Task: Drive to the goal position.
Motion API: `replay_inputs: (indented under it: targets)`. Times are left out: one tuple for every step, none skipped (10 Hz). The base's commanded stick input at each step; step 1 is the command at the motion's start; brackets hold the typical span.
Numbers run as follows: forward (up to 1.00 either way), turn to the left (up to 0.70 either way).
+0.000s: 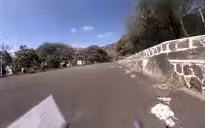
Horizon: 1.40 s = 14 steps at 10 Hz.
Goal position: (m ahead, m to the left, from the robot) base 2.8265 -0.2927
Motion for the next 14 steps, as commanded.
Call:
replay_inputs:
  targets:
    - [0.50, -0.13]
    - [0.50, -0.06]
    - [0.50, 0.00]
    - [0.50, 0.00]
    - [0.50, 0.00]
    - [0.50, 0.00]
    - [0.50, 0.00]
    - [0.50, 0.00]
    - [0.50, 0.00]
    - [0.50, 0.00]
    - [0.50, 0.00]
    - [0.50, 0.00]
    - [0.50, -0.03]
    - [0.50, -0.15]
